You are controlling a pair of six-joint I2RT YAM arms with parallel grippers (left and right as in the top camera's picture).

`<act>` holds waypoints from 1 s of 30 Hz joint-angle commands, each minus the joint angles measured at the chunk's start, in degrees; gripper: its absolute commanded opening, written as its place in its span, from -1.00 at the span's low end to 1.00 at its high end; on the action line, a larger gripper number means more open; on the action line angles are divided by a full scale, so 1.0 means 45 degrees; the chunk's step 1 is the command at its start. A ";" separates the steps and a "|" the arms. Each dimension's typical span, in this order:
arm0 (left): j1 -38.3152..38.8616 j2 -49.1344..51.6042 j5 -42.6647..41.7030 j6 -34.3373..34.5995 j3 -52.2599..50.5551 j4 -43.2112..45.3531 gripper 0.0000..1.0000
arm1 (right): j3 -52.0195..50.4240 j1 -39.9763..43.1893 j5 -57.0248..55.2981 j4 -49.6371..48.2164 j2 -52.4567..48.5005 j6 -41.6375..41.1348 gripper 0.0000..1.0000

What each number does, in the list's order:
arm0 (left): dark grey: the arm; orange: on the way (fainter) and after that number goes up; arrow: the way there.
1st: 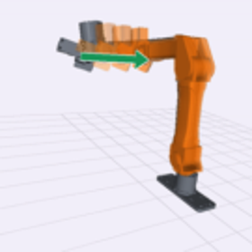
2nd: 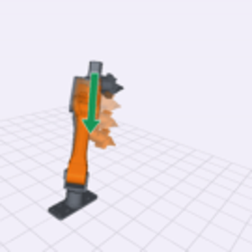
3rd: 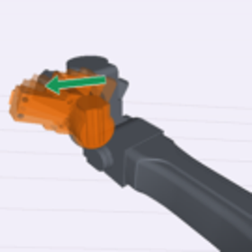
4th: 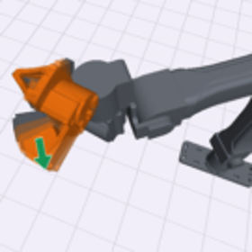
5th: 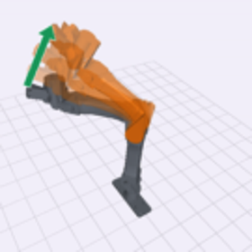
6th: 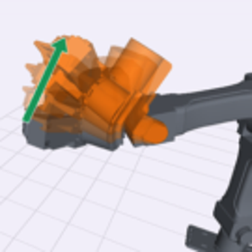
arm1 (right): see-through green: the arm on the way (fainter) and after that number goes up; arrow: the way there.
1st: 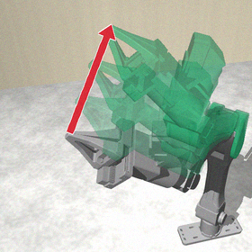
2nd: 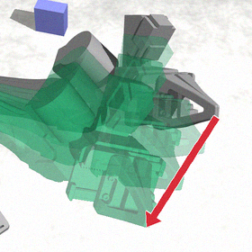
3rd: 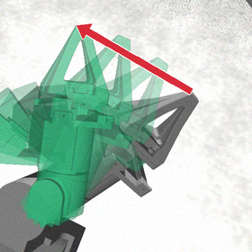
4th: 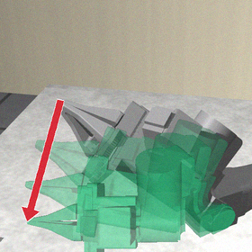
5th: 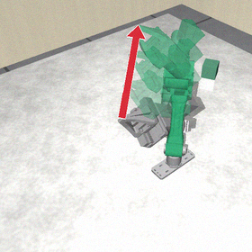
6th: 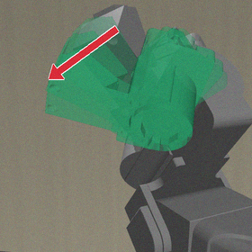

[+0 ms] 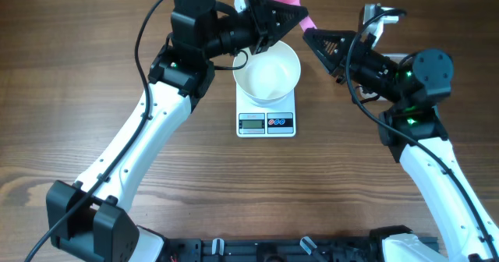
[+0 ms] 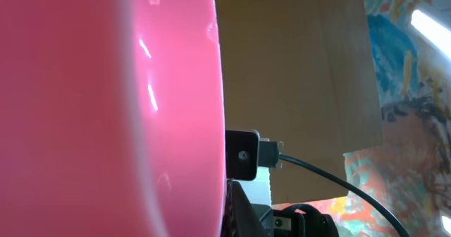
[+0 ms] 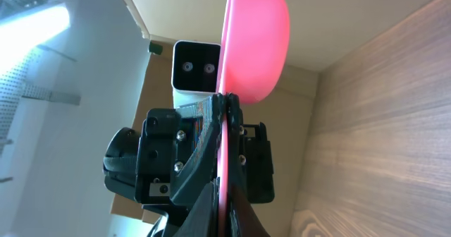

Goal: Scoop item into bowl and weigh 150g on scale
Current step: 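Hand the pink scoop from the left gripper to the right gripper above the bowl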

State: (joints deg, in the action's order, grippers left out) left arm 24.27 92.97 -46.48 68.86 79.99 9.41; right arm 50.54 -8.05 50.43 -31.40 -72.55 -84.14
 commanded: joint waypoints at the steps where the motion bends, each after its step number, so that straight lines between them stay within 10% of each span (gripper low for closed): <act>1: 0.0000 -0.0039 0.0228 -0.0204 0.0121 -0.0005 -0.92 | 0.0355 -0.0058 0.0457 -0.0233 -0.0044 -0.0102 -0.74; 6: 0.0000 -0.0039 0.0335 -0.0155 0.0121 -0.0005 -0.92 | 0.0355 -0.0058 -0.0631 -0.0199 -0.0044 -0.0350 -0.41; 30: 0.0219 -0.0039 0.1350 0.0131 0.0121 -0.0010 -0.92 | 0.0355 -0.0073 -0.1200 -0.0248 -0.0049 -0.2171 -0.60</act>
State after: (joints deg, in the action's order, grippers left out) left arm 24.51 92.97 -42.83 69.36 79.99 9.21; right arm 50.68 -8.08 45.56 -31.92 -72.60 -91.98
